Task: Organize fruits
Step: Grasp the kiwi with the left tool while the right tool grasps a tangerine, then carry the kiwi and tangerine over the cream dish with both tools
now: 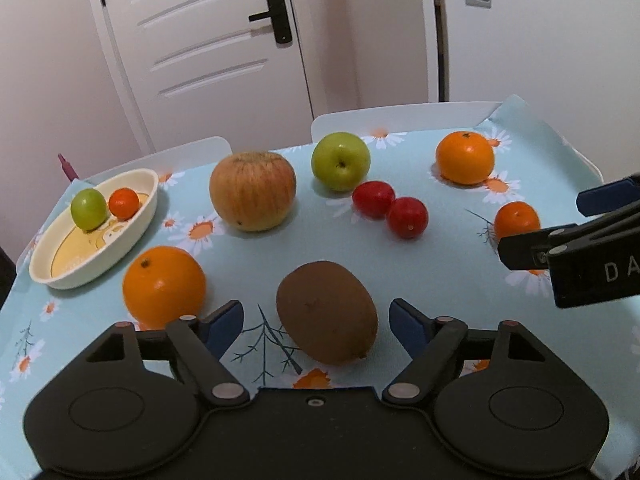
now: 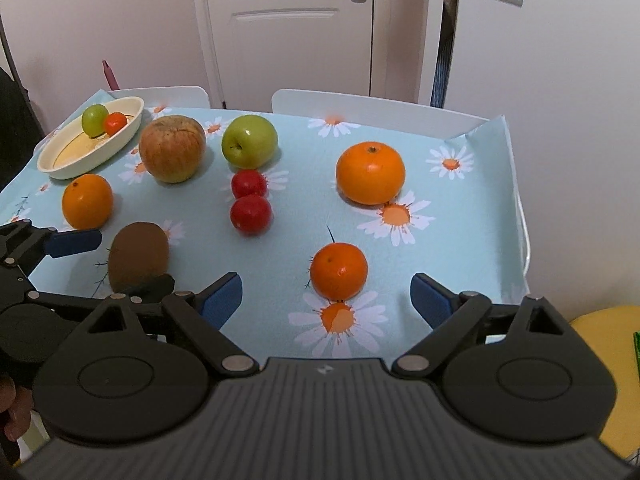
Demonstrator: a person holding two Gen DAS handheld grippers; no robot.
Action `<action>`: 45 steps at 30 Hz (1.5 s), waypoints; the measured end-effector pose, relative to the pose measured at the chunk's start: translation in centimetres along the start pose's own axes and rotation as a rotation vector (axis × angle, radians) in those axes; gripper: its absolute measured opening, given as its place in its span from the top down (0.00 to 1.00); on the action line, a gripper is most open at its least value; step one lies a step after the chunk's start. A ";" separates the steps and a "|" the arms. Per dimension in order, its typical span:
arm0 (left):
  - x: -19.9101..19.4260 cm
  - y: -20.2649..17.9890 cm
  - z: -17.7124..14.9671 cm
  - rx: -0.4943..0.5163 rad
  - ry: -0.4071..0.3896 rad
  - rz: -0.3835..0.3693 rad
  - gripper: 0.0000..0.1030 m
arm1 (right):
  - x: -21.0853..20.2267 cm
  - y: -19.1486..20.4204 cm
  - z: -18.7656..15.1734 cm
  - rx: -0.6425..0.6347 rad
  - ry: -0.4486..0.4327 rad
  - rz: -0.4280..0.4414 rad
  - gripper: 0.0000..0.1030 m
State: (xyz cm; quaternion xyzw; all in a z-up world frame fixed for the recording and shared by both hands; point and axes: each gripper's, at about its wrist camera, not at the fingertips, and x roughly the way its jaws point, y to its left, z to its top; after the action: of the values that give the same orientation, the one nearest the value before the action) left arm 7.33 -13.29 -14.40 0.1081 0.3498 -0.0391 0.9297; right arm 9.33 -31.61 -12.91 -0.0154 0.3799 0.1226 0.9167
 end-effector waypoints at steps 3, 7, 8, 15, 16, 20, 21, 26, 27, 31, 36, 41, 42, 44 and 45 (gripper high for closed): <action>0.6 -0.2 -0.1 -0.004 0.004 -0.005 0.24 | 0.6 -0.1 -0.1 0.008 -0.001 0.004 0.00; 1.0 -0.3 0.0 -0.016 0.009 -0.022 0.41 | 1.2 -0.3 0.0 0.010 0.004 0.005 0.00; 1.0 -0.3 0.1 -0.016 0.008 -0.016 0.44 | 1.4 -0.3 0.0 0.009 0.006 0.004 0.00; 0.9 -0.2 0.3 -0.014 0.012 -0.026 0.47 | 2.7 -0.5 0.3 0.010 0.029 0.007 0.17; 0.9 -0.1 0.3 -0.017 0.015 -0.029 0.47 | 2.8 -0.5 0.3 0.010 0.031 0.007 0.18; 0.7 0.1 0.2 -0.021 0.022 -0.031 0.47 | 3.2 -0.5 0.5 0.007 0.036 0.005 0.24; 0.6 0.2 0.1 -0.020 0.023 -0.030 0.47 | 3.2 -0.5 0.5 0.007 0.036 0.004 0.26; 0.3 0.4 -0.1 -0.014 0.028 -0.027 0.47 | 3.4 -0.5 0.6 0.005 0.041 -0.004 0.32; 0.2 0.4 -0.1 -0.014 0.030 -0.026 0.47 | 3.5 -0.4 0.6 0.003 0.042 -0.009 0.37; -0.1 0.9 -0.1 -0.026 0.036 -0.024 0.47 | 3.4 -0.5 0.9 -0.006 0.051 -0.016 0.51; -1.2 1.5 0.3 -0.036 0.028 -0.020 0.47 | 2.4 -0.3 1.5 -0.007 0.040 -0.014 0.51; -3.0 2.5 1.0 -0.053 0.011 -0.007 0.47 | 0.7 0.5 2.4 -0.021 0.020 0.002 0.51; -3.4 2.7 1.2 -0.058 0.007 -0.004 0.47 | 0.2 0.7 2.6 -0.018 0.017 0.006 0.51; -4.4 3.4 1.6 -0.072 -0.004 0.001 0.47 | -0.6 1.2 3.2 -0.018 0.010 0.016 0.51; -5.0 3.7 1.8 -0.076 -0.010 0.005 0.47 | -1.1 1.5 3.5 -0.021 0.006 0.019 0.51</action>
State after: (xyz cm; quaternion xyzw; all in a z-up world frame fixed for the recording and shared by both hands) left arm 5.32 -10.09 -9.16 0.0734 0.3463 -0.0237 0.9349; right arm 10.60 -29.95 -9.56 -0.0216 0.3814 0.1354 0.9142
